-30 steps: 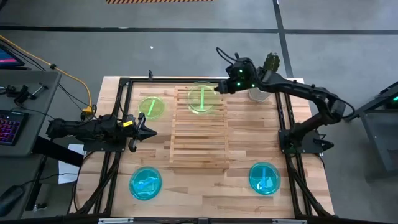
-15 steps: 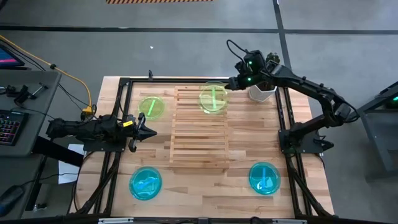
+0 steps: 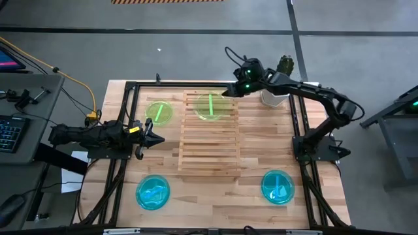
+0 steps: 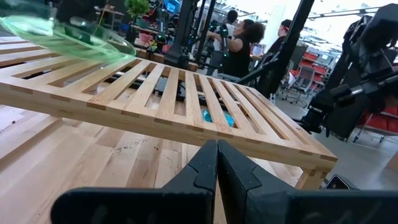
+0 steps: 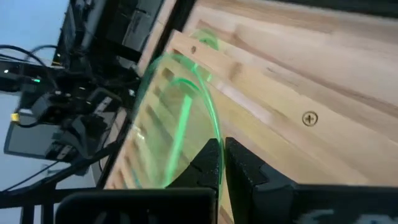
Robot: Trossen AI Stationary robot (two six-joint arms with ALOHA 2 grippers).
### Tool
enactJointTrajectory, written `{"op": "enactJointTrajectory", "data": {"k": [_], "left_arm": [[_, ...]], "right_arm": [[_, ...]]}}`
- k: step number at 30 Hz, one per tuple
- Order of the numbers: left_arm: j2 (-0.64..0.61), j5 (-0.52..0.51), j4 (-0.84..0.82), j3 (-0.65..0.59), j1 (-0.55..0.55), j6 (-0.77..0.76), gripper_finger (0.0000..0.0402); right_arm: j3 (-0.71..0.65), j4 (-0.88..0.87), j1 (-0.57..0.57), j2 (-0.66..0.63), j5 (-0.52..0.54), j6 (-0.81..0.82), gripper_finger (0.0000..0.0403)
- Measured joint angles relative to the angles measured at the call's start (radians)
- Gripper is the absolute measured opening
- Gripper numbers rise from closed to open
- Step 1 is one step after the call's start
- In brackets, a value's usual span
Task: Place and stack plates onto a shelf
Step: Put the right green plate on the shelf
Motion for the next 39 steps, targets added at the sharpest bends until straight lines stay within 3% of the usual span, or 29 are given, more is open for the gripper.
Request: {"op": "enactJointTrajectory", "data": {"k": [27,39], "left_arm": [[0.000,0.000,0.000,0.000,0.000,0.000,0.0003],[0.000,0.000,0.000,0.000,0.000,0.000,0.0003]], "right_arm": [[0.000,0.011,-0.009,0.020,0.040,0.017,0.0005],[0.018,-0.022,-0.035,0.015,0.056,-0.012,0.0132]]}}
